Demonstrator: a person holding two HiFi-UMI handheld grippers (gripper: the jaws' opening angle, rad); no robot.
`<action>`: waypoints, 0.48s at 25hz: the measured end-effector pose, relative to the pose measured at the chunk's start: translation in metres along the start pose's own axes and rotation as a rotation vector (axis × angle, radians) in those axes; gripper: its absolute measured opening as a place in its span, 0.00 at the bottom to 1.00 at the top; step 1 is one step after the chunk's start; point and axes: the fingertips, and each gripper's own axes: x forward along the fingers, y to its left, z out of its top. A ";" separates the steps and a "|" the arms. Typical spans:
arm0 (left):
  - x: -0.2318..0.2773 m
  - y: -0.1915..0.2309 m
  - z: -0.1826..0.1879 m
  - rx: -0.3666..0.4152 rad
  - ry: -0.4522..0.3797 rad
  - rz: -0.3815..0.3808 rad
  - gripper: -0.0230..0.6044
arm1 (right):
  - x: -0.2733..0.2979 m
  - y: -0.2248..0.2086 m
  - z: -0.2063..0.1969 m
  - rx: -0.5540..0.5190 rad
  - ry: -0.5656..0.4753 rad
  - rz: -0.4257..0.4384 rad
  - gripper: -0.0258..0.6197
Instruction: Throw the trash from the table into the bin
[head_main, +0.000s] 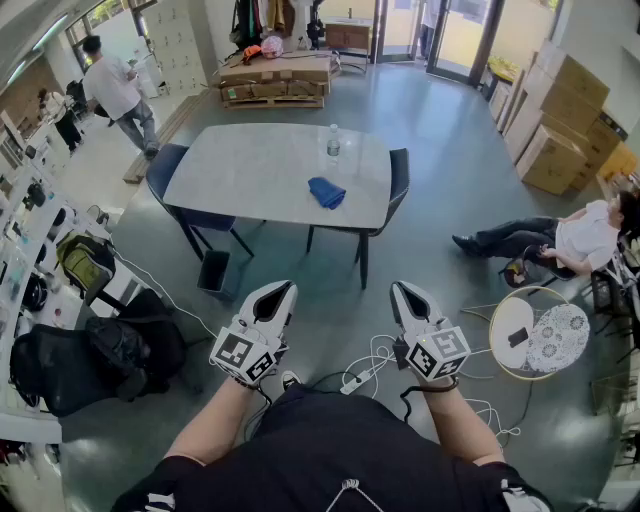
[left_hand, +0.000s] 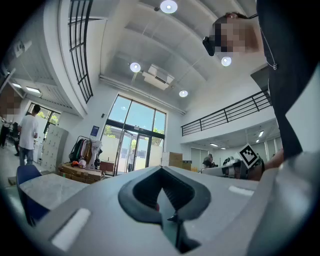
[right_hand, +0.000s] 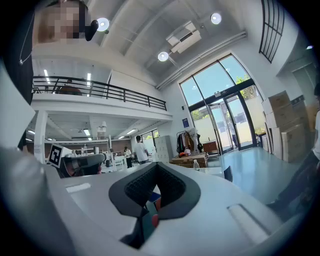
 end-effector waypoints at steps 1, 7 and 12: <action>-0.002 0.004 -0.003 -0.008 -0.004 -0.002 0.04 | 0.003 0.002 -0.001 0.003 0.003 -0.002 0.08; -0.009 0.031 0.000 -0.015 0.005 0.000 0.04 | 0.026 0.016 -0.002 0.008 0.014 -0.004 0.08; -0.015 0.058 0.001 -0.026 0.002 0.009 0.04 | 0.051 0.033 -0.002 -0.003 0.015 0.021 0.08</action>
